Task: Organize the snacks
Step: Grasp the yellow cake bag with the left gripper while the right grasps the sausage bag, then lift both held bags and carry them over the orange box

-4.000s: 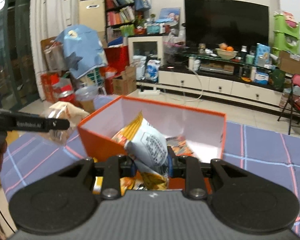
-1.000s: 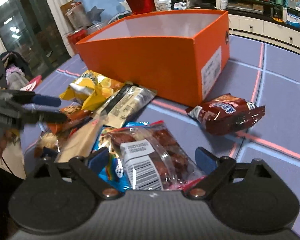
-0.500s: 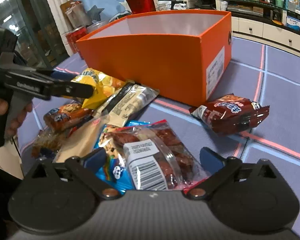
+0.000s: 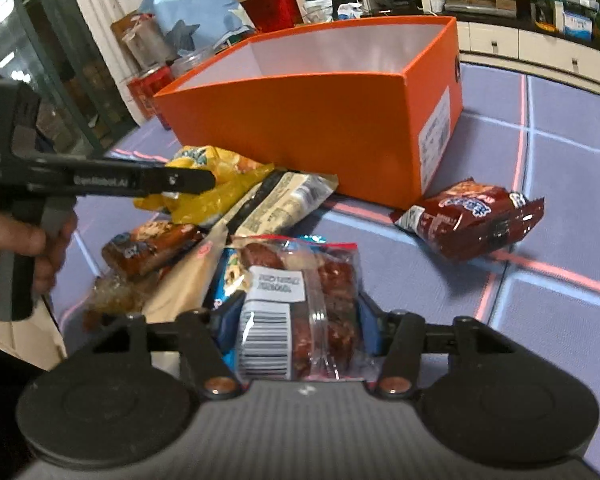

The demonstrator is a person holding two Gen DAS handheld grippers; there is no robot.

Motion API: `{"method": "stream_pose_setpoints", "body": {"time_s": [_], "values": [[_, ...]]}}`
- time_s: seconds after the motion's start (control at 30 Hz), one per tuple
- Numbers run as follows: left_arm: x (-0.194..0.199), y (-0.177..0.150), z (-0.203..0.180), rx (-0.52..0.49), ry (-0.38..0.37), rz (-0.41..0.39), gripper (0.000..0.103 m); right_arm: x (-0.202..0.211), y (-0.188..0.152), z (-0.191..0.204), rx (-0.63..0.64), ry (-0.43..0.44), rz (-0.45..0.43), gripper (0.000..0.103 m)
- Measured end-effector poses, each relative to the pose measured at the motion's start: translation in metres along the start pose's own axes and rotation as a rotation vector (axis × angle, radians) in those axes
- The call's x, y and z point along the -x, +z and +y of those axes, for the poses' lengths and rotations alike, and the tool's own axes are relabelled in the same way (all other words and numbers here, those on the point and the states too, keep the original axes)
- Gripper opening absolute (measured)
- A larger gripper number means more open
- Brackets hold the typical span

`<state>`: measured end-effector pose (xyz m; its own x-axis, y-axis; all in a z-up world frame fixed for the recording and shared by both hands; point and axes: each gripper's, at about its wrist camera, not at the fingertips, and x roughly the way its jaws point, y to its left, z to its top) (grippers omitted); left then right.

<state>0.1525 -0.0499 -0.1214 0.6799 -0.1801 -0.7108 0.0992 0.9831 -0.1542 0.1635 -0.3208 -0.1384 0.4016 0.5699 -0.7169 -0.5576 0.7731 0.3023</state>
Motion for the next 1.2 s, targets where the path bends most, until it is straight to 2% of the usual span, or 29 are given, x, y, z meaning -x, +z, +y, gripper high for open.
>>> {"method": "stream_pose_setpoints", "body": {"time_s": [0.13, 0.3, 0.63, 0.73, 0.93, 1.2], "values": [[0.012, 0.002, -0.008, -0.037, 0.006, -0.022, 0.022, 0.002, 0.000, 0.010, 0.034, -0.034, -0.005, 0.053], [0.030, 0.001, -0.010, -0.074, 0.032, -0.055, 0.022, 0.009, 0.002, 0.029, 0.132, -0.119, -0.029, 0.053], [0.054, 0.005, -0.007, -0.042, 0.071, -0.116, 0.022, 0.045, 0.009, 0.051, 0.207, -0.269, -0.203, 0.053], [0.060, 0.006, -0.011, -0.061, 0.105, -0.145, 0.022, 0.050, 0.010, 0.058, 0.223, -0.290, -0.241, 0.053], [0.069, 0.011, -0.011, -0.045, 0.109, -0.177, 0.022, 0.053, 0.011, 0.064, 0.237, -0.321, -0.267, 0.054], [0.068, 0.012, -0.010, -0.040, 0.152, -0.157, 0.022, 0.051, 0.011, 0.066, 0.218, -0.332, -0.258, 0.054]]}}
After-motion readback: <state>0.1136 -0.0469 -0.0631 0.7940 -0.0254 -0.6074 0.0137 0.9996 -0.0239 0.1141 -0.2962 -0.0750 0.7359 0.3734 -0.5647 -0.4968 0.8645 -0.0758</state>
